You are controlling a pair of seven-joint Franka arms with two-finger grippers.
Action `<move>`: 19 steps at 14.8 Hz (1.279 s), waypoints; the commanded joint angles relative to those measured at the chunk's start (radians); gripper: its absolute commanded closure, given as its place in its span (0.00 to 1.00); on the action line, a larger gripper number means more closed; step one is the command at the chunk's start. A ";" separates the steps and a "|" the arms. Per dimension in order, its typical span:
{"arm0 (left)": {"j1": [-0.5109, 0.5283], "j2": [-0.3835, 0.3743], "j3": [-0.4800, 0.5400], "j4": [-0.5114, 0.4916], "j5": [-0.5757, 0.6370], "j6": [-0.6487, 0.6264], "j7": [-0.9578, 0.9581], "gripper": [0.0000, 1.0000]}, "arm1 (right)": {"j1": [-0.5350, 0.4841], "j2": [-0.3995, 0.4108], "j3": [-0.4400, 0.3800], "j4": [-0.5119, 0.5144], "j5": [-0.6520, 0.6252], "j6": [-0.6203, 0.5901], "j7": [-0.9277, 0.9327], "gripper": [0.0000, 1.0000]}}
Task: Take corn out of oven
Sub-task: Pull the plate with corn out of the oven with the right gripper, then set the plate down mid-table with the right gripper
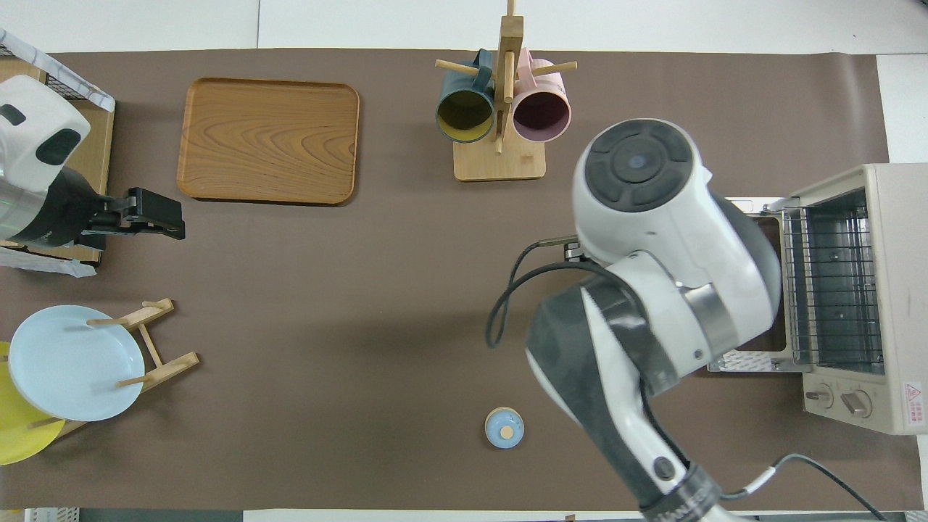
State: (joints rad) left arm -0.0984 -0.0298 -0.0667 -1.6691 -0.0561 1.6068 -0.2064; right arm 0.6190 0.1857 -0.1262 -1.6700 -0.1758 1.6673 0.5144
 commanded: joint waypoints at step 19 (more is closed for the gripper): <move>0.017 -0.012 -0.001 -0.017 0.004 0.039 0.001 0.00 | 0.162 0.417 0.085 0.181 0.192 0.299 0.406 1.00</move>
State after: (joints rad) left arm -0.0932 -0.0298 -0.0613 -1.6691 -0.0561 1.6247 -0.2065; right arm 0.8045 0.6243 -0.0464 -1.4323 -0.0285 1.9149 0.9208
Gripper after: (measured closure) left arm 0.000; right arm 0.978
